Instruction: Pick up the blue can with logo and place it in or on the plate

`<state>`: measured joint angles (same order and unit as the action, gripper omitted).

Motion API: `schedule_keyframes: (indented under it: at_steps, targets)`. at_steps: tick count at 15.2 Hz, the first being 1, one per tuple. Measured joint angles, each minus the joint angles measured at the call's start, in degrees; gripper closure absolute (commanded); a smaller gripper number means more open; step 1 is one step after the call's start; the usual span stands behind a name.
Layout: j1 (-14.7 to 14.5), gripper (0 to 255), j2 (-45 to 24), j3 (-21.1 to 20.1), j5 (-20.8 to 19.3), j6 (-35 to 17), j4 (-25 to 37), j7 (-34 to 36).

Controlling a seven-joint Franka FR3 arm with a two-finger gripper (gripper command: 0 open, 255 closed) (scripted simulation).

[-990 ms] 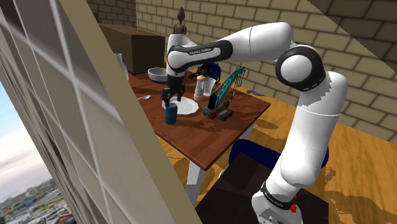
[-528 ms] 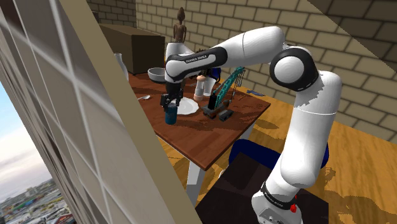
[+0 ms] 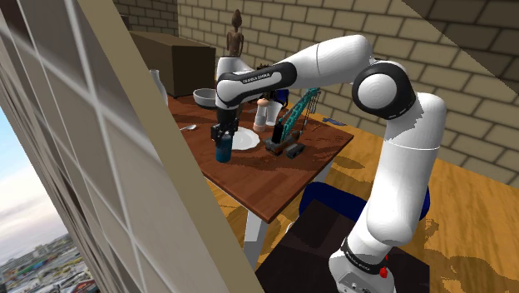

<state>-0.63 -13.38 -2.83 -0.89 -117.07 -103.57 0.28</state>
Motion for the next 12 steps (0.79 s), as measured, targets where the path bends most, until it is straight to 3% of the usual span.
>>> schedule_keyframes:
  at_steps: [12]
  targets:
    - [0.1,255,0.5,0.0,0.1,1.5,0.9,-0.2]
